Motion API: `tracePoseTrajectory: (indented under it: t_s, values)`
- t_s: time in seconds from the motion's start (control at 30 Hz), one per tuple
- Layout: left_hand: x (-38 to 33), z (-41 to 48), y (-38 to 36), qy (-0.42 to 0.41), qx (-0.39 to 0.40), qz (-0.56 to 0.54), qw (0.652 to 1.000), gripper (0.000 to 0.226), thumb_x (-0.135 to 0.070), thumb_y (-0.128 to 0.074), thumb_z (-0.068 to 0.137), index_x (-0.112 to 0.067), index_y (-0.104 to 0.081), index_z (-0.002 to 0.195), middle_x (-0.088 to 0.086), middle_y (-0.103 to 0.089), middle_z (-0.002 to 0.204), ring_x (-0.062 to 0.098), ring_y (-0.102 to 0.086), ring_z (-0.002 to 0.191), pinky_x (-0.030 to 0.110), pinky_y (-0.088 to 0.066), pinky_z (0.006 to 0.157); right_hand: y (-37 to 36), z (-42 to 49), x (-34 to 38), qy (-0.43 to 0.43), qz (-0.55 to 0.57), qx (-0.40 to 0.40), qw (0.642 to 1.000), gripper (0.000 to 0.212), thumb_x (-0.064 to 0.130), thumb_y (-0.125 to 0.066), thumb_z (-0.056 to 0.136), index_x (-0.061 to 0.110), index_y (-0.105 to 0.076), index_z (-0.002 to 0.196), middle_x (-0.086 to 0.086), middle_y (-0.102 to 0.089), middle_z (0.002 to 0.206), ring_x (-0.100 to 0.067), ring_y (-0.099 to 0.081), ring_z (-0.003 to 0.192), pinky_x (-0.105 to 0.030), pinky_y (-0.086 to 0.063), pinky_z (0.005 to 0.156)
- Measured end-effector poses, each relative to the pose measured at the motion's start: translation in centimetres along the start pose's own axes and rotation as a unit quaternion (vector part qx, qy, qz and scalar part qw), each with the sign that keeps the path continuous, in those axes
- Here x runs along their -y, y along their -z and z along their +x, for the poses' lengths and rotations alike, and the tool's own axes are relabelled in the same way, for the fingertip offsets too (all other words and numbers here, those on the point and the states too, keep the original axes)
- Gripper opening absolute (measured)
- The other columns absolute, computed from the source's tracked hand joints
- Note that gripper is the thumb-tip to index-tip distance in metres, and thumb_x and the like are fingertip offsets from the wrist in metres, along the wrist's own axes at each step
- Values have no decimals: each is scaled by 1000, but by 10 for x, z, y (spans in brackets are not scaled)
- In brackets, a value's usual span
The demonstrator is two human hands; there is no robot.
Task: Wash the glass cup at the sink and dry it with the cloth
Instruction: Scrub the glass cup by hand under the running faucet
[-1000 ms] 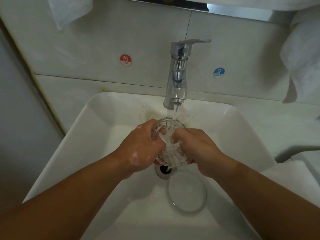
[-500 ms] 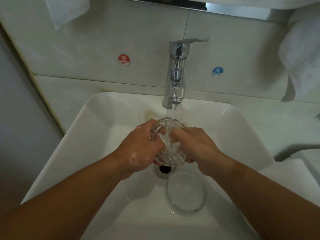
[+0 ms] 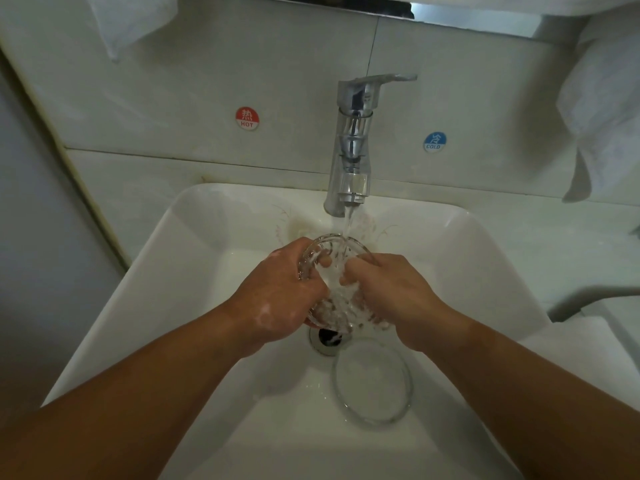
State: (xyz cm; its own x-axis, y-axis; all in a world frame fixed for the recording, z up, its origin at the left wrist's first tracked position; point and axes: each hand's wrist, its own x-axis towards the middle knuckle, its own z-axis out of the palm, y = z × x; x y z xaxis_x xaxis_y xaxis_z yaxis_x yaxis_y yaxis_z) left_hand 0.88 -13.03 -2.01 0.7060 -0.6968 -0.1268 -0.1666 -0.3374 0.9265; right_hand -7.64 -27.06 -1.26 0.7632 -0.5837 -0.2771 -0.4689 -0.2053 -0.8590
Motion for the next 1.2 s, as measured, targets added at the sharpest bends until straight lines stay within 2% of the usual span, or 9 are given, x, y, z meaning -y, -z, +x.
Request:
tracePoseTrajectory:
  t_s: [0.17, 0.3, 0.43, 0.53, 0.6, 0.77, 0.93, 1.07, 1.2]
  values:
    - [0, 1, 1, 4, 5, -1, 1000, 32, -5, -59, 94, -29, -63, 114, -1, -69, 111, 19, -71, 98, 35, -66, 76, 0, 2, -3, 23, -7, 8, 1000, 6, 11, -59, 84, 6, -62, 84, 0, -55, 66, -11, -48, 52, -22, -38, 45]
    - [0, 2, 7, 28, 4, -18, 999, 28, -3, -57, 94, -22, -64, 115, 5, -70, 105, 24, -73, 90, 34, -65, 66, -1, 1, -8, 93, -118, 19, 989, 16, 21, -58, 94, 28, -57, 109, 1, -64, 79, -8, -54, 50, -24, -44, 51]
    - [1, 4, 5, 18, -62, -32, 997, 27, -10, -64, 90, -23, -63, 114, 3, -71, 105, 23, -73, 91, 40, -66, 74, -5, 4, -7, 120, -139, -37, 982, 18, 35, -55, 101, 19, -61, 98, 1, -65, 70, -7, -57, 46, -31, -49, 52]
    - [0, 4, -2, 12, -101, -64, 993, 38, -13, -65, 90, -30, -60, 123, -1, -70, 113, 22, -72, 99, 46, -65, 82, -8, -3, -1, 68, 10, -2, 998, 3, 15, -55, 100, 14, -58, 99, -8, -63, 66, -17, -56, 45, -32, -53, 47]
    - [-1, 4, -4, 8, -97, -64, 993, 38, -9, -62, 94, -31, -59, 125, -1, -70, 113, 22, -72, 99, 46, -66, 81, -6, -6, 0, 49, 59, 31, 997, 18, 6, -56, 96, 24, -57, 94, -8, -61, 65, -19, -55, 47, -31, -50, 46]
    - [0, 3, -6, 16, -47, -77, 996, 35, -3, -59, 93, -30, -63, 115, 3, -72, 109, 27, -74, 99, 49, -65, 81, 0, 1, -6, 82, -39, -10, 996, 28, 39, -58, 100, 19, -64, 82, -8, -65, 61, -15, -55, 42, -27, -43, 43]
    - [2, 3, -2, 20, -31, -72, 997, 40, 4, -56, 95, -30, -63, 116, 4, -74, 102, 25, -75, 95, 47, -66, 79, 5, -6, -4, 59, 49, 81, 994, 8, 11, -68, 93, 17, -65, 90, -10, -63, 60, -21, -52, 48, -30, -43, 44]
    - [2, 3, -3, 28, -26, -93, 995, 42, 3, -57, 97, -31, -64, 120, 3, -74, 108, 26, -75, 100, 48, -66, 80, 3, 1, -5, 63, 22, 23, 997, 14, 25, -62, 98, 15, -66, 91, -6, -62, 54, -20, -52, 41, -29, -43, 42]
    - [2, 3, -1, 20, -33, -63, 997, 41, 4, -55, 97, -30, -63, 119, 4, -74, 102, 25, -76, 93, 46, -67, 77, 4, -1, -6, 51, 21, 50, 997, 7, 11, -63, 91, 16, -67, 92, 0, -64, 58, -14, -59, 46, -28, -50, 48]
